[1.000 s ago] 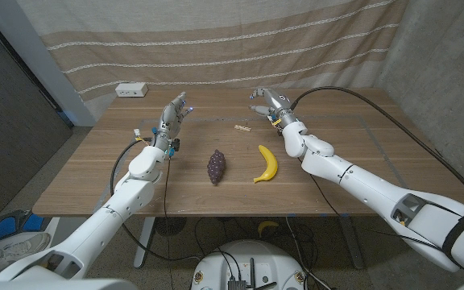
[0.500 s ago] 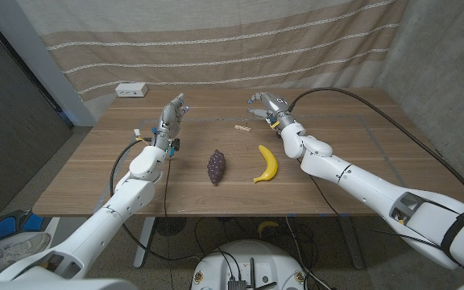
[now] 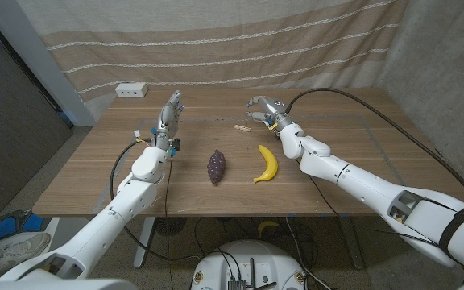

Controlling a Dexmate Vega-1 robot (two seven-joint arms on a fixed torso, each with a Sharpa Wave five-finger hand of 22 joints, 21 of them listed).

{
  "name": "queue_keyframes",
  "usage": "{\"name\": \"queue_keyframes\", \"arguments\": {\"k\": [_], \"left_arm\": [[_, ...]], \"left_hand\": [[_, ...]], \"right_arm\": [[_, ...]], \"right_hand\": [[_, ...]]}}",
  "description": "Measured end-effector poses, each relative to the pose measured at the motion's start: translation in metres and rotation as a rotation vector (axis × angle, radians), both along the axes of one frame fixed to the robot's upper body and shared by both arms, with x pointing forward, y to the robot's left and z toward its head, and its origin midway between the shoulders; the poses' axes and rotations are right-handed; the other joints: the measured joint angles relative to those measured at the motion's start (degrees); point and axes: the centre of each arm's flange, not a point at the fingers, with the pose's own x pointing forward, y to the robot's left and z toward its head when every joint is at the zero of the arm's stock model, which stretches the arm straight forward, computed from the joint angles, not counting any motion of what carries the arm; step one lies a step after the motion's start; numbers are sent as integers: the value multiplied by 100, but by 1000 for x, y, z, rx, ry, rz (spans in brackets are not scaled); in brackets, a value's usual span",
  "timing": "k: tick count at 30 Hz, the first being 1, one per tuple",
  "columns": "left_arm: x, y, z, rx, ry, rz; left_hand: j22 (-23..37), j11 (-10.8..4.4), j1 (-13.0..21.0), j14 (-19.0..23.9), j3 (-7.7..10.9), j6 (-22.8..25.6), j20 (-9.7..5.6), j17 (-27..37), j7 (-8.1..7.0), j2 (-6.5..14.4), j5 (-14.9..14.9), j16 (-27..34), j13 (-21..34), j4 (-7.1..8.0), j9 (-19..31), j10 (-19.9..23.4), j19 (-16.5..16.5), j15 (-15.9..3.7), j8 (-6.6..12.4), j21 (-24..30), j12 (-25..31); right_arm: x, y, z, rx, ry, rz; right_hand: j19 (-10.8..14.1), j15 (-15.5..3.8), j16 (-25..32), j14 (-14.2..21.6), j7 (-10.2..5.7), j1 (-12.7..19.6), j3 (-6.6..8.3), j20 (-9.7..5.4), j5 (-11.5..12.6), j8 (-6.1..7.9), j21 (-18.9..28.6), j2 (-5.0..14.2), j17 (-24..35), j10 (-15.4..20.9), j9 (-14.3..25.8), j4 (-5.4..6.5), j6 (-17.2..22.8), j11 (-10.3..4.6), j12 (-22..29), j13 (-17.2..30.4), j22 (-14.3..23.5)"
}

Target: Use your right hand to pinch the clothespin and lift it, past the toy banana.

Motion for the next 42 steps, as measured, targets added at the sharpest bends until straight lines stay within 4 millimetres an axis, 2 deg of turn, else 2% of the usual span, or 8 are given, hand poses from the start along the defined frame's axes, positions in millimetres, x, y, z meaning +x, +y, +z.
{"name": "queue_keyframes", "arguments": {"k": [3,8,23,29,32,42], "left_arm": [[0,0,0,-3,-3,1],[-1,1,-1,-8,-4,1],[-1,0,0,-12,-4,-17],[0,1,-1,-13,-3,-20],[0,1,-1,-13,-2,-21],[2,2,1,-12,-6,-25]], "left_hand": [[0,0,0,0,-6,-18,124,0,-15,0,0,0,0,-6,0,0,-2,0,0,0,0],[0,0,0,0,-23,-50,174,0,16,0,0,21,0,-23,0,0,-10,0,0,0,25],[-1,0,0,0,-46,-49,287,1,16,0,0,24,1,-46,1,1,0,0,0,25,27],[-1,1,0,0,-46,-27,287,1,39,0,0,24,1,-46,1,0,-1,0,0,25,55],[-1,1,0,0,-45,-27,339,1,39,0,0,46,1,-45,1,1,-11,1,0,25,72],[-2,1,0,0,-69,-27,359,1,38,0,0,46,2,-69,1,1,10,1,0,46,72]], "right_arm": [[1,1,-1,-4,5,-1],[3,2,-3,-13,12,-5],[9,7,-11,-41,29,-17],[12,8,-13,-49,35,-22],[14,9,-15,-53,38,-24],[20,9,-20,-64,50,-32]], "right_hand": [[-22,0,0,0,18,0,-18,22,0,0,0,0,0,-22,0,13,2,22,0,0,0],[-41,0,0,1,38,0,-56,42,0,0,0,0,0,-31,0,-25,22,31,0,0,0],[-41,0,0,1,15,40,-78,41,1,0,0,-39,25,-31,-1,-48,44,30,0,-1,0],[-41,0,0,1,5,40,-94,41,1,0,0,-39,25,-9,-1,-64,96,8,0,-1,0],[-40,0,0,2,5,40,-102,40,1,0,0,-39,25,-9,-1,-71,96,8,0,-1,0],[3,0,45,9,13,40,-113,41,1,0,0,-38,52,12,-1,-83,150,-13,0,-1,0]]}}
